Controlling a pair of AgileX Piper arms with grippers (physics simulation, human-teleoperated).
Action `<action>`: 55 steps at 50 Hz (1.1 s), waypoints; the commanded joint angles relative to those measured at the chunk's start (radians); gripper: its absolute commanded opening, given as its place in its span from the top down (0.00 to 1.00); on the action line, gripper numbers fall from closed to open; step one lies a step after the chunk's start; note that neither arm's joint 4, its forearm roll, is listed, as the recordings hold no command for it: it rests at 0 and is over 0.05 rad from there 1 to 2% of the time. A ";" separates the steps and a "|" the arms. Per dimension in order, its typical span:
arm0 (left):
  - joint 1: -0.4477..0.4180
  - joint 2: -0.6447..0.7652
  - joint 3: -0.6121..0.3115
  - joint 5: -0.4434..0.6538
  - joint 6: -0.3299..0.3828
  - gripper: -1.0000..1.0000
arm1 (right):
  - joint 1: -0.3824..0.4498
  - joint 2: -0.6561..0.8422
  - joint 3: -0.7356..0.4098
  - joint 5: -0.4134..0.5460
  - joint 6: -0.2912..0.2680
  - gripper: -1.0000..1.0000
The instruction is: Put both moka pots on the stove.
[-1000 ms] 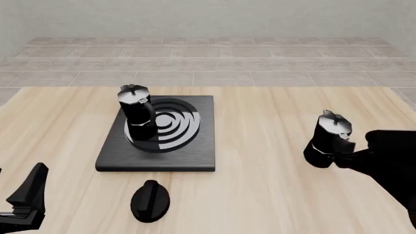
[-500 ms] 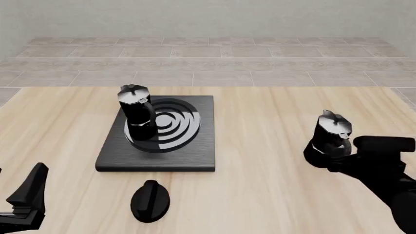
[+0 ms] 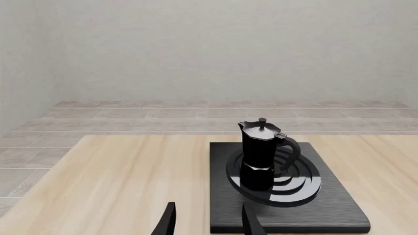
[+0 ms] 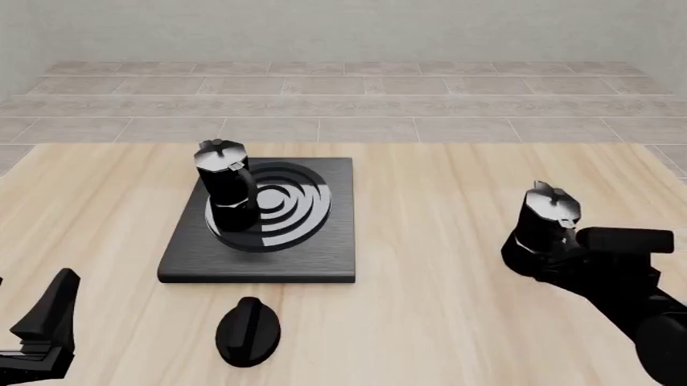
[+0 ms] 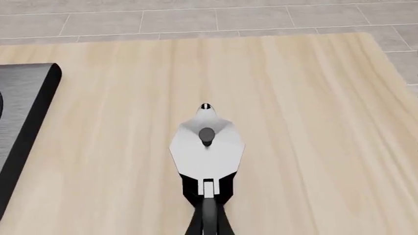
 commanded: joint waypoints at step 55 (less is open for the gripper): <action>0.000 0.000 0.000 0.000 0.000 0.00 | 0.197 0.004 -0.181 -0.169 -0.005 1.00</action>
